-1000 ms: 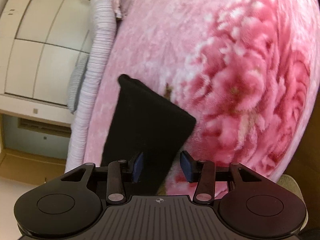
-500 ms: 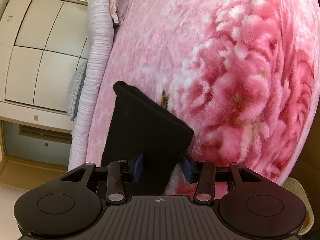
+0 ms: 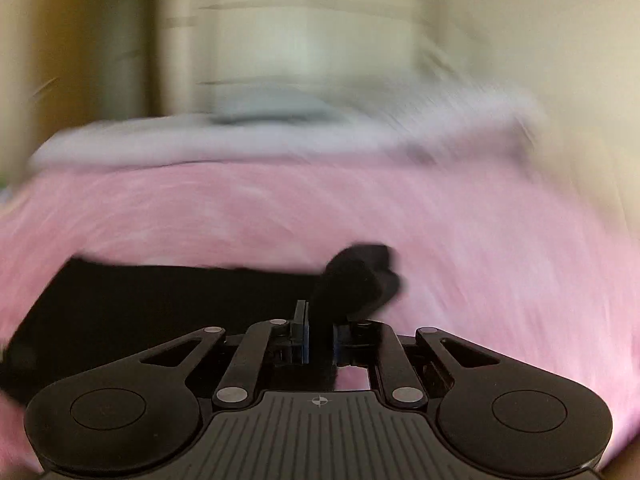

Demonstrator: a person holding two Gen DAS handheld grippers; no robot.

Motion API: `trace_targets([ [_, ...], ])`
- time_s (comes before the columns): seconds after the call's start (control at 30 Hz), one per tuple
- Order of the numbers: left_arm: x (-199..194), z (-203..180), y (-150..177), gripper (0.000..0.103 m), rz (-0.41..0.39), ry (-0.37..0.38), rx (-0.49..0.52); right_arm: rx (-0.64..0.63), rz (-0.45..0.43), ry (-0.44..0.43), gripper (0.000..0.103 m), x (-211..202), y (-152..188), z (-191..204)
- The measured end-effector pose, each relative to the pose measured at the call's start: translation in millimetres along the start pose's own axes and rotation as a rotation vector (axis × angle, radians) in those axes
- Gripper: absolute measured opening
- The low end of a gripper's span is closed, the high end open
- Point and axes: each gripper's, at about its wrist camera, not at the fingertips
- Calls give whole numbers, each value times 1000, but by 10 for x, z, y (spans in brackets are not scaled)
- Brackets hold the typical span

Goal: Fold clothes
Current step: 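Lift the garment edge with both grippers and fold it over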

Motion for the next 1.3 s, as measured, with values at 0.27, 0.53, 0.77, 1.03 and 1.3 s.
trace_targets([
  [0.27, -181, 393, 37, 4, -15, 123, -221, -497, -16, -329, 10, -122, 287, 1250],
  [0.53, -115, 558, 79, 13, 0, 216, -387, -586, 77, -464, 42, -123, 472, 1320],
  [0.77, 63, 552, -3, 28, 17, 260, -459, 156, 121, -454, 42, -54, 117, 146],
  [1.03, 507, 493, -184, 34, 101, 240, -418, 1253, 432, -439, 42, 826, 623, -829],
  [1.3, 579, 220, -422, 14, 70, 238, -206, 1224, 450, -421, 41, 1084, 534, -595],
])
Point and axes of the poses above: each gripper's, at about its wrist camera, not at the fingertips, and x roughly the way its jaws point, z to its left, y to its underside, and after that the axes turned 2 degrees about z, right-handed
